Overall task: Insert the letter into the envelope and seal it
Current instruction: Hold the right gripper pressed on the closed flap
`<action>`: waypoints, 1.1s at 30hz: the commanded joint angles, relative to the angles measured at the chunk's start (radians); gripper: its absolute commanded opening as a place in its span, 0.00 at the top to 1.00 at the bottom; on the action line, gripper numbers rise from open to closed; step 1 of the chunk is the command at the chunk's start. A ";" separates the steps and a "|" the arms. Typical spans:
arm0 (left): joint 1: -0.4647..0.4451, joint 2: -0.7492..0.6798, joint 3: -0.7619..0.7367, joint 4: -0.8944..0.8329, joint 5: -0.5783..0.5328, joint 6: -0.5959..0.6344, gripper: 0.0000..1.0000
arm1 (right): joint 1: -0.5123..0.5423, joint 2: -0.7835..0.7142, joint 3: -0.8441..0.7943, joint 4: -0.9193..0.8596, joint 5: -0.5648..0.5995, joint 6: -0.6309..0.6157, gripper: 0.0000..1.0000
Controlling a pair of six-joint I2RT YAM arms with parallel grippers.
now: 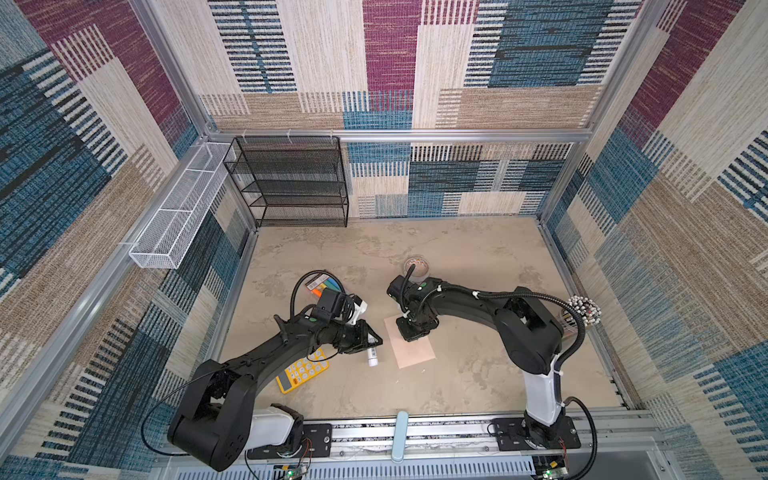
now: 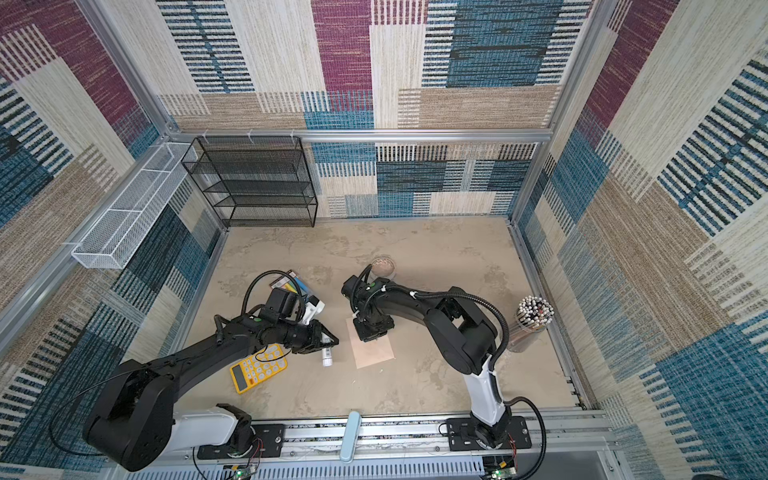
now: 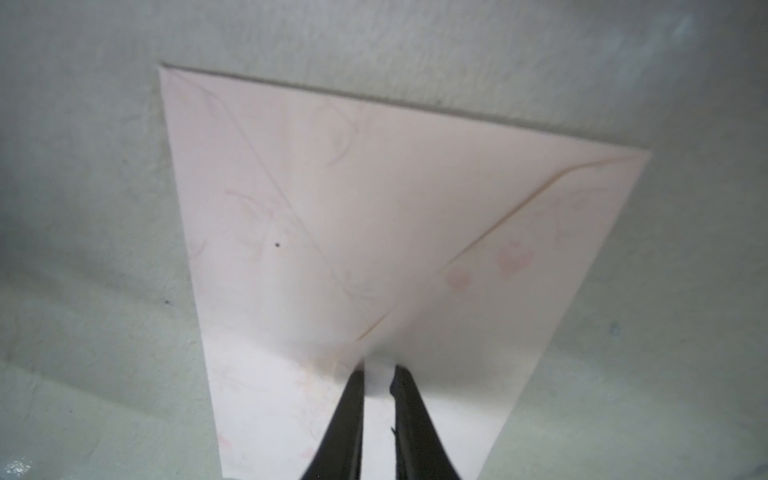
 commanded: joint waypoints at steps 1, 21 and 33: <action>-0.002 -0.006 0.002 0.004 0.011 0.003 1.00 | 0.010 0.085 -0.034 0.111 -0.138 0.020 0.80; -0.005 -0.003 0.003 0.002 0.010 0.006 1.00 | 0.010 0.084 -0.030 0.113 -0.143 0.020 0.77; -0.006 -0.002 0.005 0.000 0.010 0.007 1.00 | 0.010 0.078 -0.030 0.103 -0.128 0.013 0.77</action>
